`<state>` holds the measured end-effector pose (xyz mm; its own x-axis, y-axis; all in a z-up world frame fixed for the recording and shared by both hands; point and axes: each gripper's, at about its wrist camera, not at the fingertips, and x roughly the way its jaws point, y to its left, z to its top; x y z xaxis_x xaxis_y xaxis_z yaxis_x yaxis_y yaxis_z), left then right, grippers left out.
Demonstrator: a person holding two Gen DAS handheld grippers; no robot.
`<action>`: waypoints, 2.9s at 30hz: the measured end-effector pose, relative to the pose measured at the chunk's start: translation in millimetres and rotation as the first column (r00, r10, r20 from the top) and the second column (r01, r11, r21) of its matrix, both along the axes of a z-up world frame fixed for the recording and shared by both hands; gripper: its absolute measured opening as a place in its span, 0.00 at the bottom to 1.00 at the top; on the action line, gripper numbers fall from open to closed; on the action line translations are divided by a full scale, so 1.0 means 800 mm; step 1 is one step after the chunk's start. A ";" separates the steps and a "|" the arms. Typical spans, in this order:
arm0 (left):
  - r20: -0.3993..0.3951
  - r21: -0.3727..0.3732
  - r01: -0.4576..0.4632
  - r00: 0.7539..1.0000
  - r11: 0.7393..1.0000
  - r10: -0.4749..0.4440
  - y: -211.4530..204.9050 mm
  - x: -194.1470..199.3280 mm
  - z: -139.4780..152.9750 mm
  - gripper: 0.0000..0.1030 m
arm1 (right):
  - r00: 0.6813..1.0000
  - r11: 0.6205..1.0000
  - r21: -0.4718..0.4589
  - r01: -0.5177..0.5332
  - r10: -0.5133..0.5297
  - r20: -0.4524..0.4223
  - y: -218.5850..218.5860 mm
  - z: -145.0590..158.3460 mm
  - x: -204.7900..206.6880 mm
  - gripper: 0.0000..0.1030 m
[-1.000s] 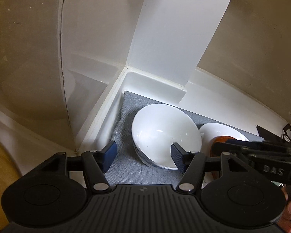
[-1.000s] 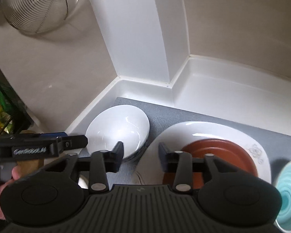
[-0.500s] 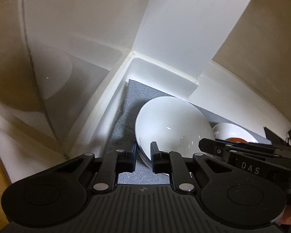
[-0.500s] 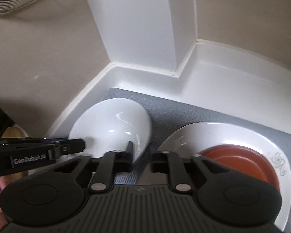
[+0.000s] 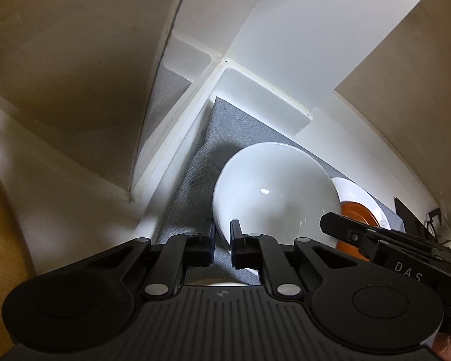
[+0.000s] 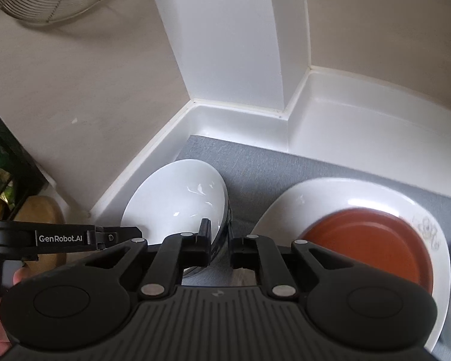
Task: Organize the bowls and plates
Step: 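Carry the white bowl over the teal bowl and lower it inside, then grasp the rims of the nested white and teal bowls with both grippers and lift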
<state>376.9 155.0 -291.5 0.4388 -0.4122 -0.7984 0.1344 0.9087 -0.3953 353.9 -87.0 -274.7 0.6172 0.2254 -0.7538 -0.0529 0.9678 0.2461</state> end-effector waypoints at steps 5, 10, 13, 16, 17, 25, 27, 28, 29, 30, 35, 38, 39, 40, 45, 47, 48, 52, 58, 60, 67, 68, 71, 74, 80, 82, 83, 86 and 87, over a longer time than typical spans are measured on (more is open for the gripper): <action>0.012 -0.004 0.014 1.000 1.000 -0.014 -0.005 -0.006 0.016 0.10 | 0.999 0.999 0.038 0.032 -0.032 0.010 -0.009 0.008 -0.011 0.11; 0.016 0.003 0.048 0.999 0.999 -0.048 -0.023 -0.011 0.033 0.10 | 0.997 0.997 0.043 0.065 -0.066 0.031 -0.022 0.027 -0.030 0.11; 0.014 -0.002 0.077 0.997 0.997 -0.077 -0.041 -0.013 0.042 0.10 | 0.993 0.992 0.064 0.108 -0.111 0.042 -0.040 0.038 -0.047 0.11; 0.035 0.012 0.120 0.992 0.993 -0.121 -0.068 -0.019 0.051 0.10 | 0.987 0.987 0.067 0.147 -0.151 0.059 -0.059 0.048 -0.064 0.11; 0.033 0.014 0.132 0.991 0.991 -0.132 -0.076 -0.020 0.054 0.10 | 0.984 0.985 0.068 0.161 -0.165 0.064 -0.066 0.050 -0.070 0.11; 0.042 0.040 0.281 0.958 0.959 -0.282 -0.165 -0.037 0.071 0.10 | 0.945 0.947 0.088 0.310 -0.317 0.084 -0.136 0.061 -0.128 0.11; 0.050 0.047 0.320 0.945 0.946 -0.322 -0.192 -0.040 0.075 0.10 | 0.930 0.932 0.095 0.349 -0.357 0.089 -0.156 0.061 -0.144 0.11; 0.053 0.047 0.338 0.939 0.940 -0.340 -0.203 -0.043 0.078 0.10 | 0.922 0.925 0.097 0.368 -0.377 0.092 -0.167 0.062 -0.152 0.11; 0.056 0.047 0.357 0.932 0.933 -0.359 -0.215 -0.046 0.081 0.09 | 0.914 0.917 0.097 0.387 -0.395 0.095 -0.176 0.063 -0.160 0.11; 0.057 0.044 0.372 0.926 0.927 -0.374 -0.227 -0.048 0.084 0.09 | 0.906 0.910 0.096 0.404 -0.413 0.099 -0.186 0.065 -0.168 0.11; 0.042 0.048 0.455 0.888 0.889 -0.457 -0.291 -0.053 0.088 0.09 | 0.861 0.869 0.095 0.485 -0.494 0.118 -0.233 0.073 -0.202 0.11; 0.039 0.054 0.494 0.867 0.868 -0.496 -0.320 -0.060 0.091 0.09 | 0.835 0.844 0.108 0.525 -0.536 0.124 -0.259 0.075 -0.218 0.11; 0.040 0.059 0.504 0.861 0.862 -0.507 -0.327 -0.062 0.092 0.09 | 0.828 0.838 0.109 0.535 -0.546 0.126 -0.265 0.075 -0.221 0.10; 0.040 0.063 0.512 0.857 0.857 -0.514 -0.333 -0.066 0.092 0.10 | 0.823 0.833 0.107 0.543 -0.553 0.127 -0.270 0.075 -0.225 0.10; 0.024 0.088 0.536 0.842 0.840 -0.540 -0.360 -0.074 0.084 0.09 | 0.829 0.838 0.033 0.545 -0.544 0.133 -0.282 0.067 -0.230 0.10; 0.006 0.098 0.543 0.838 0.834 -0.546 -0.371 -0.074 0.079 0.09 | 0.836 0.843 -0.016 0.538 -0.531 0.137 -0.282 0.060 -0.228 0.09; -0.004 0.103 0.544 0.838 0.833 -0.546 -0.375 -0.075 0.075 0.09 | 0.838 0.843 -0.033 0.536 -0.527 0.143 -0.282 0.057 -0.227 0.09; -0.034 0.111 0.554 0.832 0.825 -0.554 -0.386 -0.076 0.061 0.10 | 0.829 0.831 -0.053 0.554 -0.544 0.132 -0.289 0.046 -0.226 0.08; -0.054 0.123 0.561 0.827 0.818 -0.559 -0.395 -0.075 0.045 0.10 | 0.834 0.831 -0.090 0.549 -0.537 0.122 -0.286 0.029 -0.224 0.08; -0.073 0.122 0.562 0.827 0.818 -0.558 -0.398 -0.072 0.038 0.10 | 0.832 0.828 -0.084 0.554 -0.546 0.104 -0.289 0.022 -0.222 0.08; -0.119 0.126 0.560 0.828 0.819 -0.548 -0.410 -0.061 0.017 0.09 | 0.836 0.832 -0.084 0.548 -0.544 0.063 -0.297 0.003 -0.211 0.09; -0.120 0.132 0.561 0.827 0.817 -0.549 -0.412 -0.060 0.015 0.09 | 0.839 0.834 -0.086 0.544 -0.542 0.056 -0.298 0.001 -0.209 0.09; -0.112 0.153 0.562 0.827 0.813 -0.551 -0.413 -0.060 0.014 0.09 | 0.842 0.838 -0.088 0.539 -0.539 0.023 -0.300 -0.007 -0.202 0.10; -0.102 0.154 0.567 0.824 0.809 -0.558 -0.414 -0.060 0.014 0.08 | 0.832 0.830 -0.072 0.553 -0.554 0.000 -0.305 -0.014 -0.199 0.10; -0.092 0.157 0.569 0.822 0.807 -0.561 -0.413 -0.062 0.013 0.09 | 0.831 0.830 -0.050 0.556 -0.557 -0.011 -0.309 -0.014 -0.199 0.11; -0.084 0.156 0.573 0.820 0.805 -0.567 -0.412 -0.065 0.017 0.09 | 0.823 0.823 -0.040 0.566 -0.567 -0.019 -0.310 -0.014 -0.203 0.12; -0.078 0.160 0.577 0.816 0.801 -0.572 -0.412 -0.067 0.019 0.09 | 0.818 0.818 -0.037 0.574 -0.575 -0.017 -0.309 -0.013 -0.205 0.12; -0.058 0.178 0.588 0.807 0.789 -0.588 -0.412 -0.072 0.023 0.10 | 0.808 0.807 -0.045 0.588 -0.589 -0.010 -0.306 -0.008 -0.210 0.32; -0.056 0.185 0.585 0.808 0.789 -0.586 -0.413 -0.072 0.021 0.10 | 0.809 0.808 -0.045 0.587 -0.588 -0.005 -0.305 -0.007 -0.211 0.37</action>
<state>319.2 -175.2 -274.5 0.1647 -0.4366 -0.8844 0.6658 0.7108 -0.2269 185.0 -330.9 -280.0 0.6086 -0.2061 -0.7663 0.5333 0.8213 0.2027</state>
